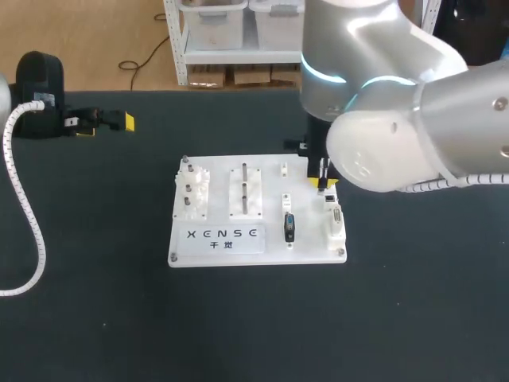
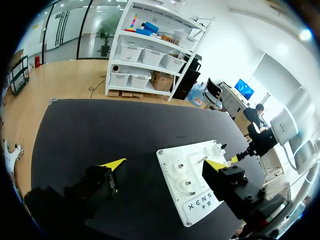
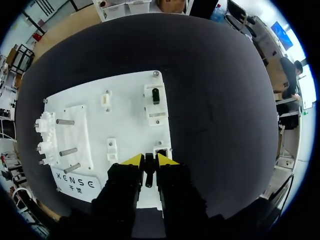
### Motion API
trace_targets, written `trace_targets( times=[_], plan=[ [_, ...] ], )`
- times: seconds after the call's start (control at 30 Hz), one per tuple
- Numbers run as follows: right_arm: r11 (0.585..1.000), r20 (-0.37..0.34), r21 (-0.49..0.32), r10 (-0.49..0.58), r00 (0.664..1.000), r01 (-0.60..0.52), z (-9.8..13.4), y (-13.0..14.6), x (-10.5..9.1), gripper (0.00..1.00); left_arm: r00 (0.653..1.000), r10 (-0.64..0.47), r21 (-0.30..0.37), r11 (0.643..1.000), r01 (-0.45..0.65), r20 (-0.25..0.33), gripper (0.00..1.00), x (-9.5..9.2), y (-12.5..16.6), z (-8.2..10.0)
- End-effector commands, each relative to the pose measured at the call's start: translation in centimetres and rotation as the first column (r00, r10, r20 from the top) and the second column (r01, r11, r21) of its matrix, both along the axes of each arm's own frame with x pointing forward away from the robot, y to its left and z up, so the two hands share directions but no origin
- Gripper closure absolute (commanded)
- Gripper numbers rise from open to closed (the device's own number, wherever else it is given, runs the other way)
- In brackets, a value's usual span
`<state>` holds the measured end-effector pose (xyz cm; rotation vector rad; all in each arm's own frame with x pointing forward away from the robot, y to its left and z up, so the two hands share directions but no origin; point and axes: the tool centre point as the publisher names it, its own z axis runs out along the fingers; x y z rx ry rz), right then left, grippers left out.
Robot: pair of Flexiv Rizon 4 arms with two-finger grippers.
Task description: Insert the USB connector, Ethernet cable, and multi-pin plug into their matching sockets one by one.
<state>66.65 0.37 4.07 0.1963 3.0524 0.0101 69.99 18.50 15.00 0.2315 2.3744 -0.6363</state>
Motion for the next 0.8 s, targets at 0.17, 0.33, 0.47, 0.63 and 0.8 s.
trace_targets(
  times=[0.17,0.33,0.47,0.63,0.8],
  plan=[
    [1.0,0.007,0.005,-0.022,1.0,0.022,-0.33,-1.14,-0.29,1.0,1.0,0.0,0.0,1.0,0.0,0.0,0.0,0.0,0.0,0.0],
    [1.0,0.004,0.003,-0.027,1.0,0.027,-0.49,-1.27,-0.26,1.0,1.0,0.0,0.0,1.0,0.0,0.0,0.0,0.0,0.0,0.0],
    [0.999,0.0,-0.001,-0.032,0.999,0.032,-0.65,-1.43,-0.25,1.0,1.0,0.0,0.0,1.0,0.0,0.0,0.0,0.0,0.0,0.0],
    [0.999,-0.005,-0.005,-0.037,0.999,0.037,-0.83,-1.61,-0.28,1.0,1.0,0.0,0.0,1.0,0.0,0.0,0.0,0.0,0.0,0.0],
    [0.999,-0.009,-0.009,-0.039,0.999,0.039,-0.91,-1.67,-0.28,1.0,1.0,0.0,0.0,1.0,0.0,0.0,0.0,0.0,0.0,0.0]
  ],
)
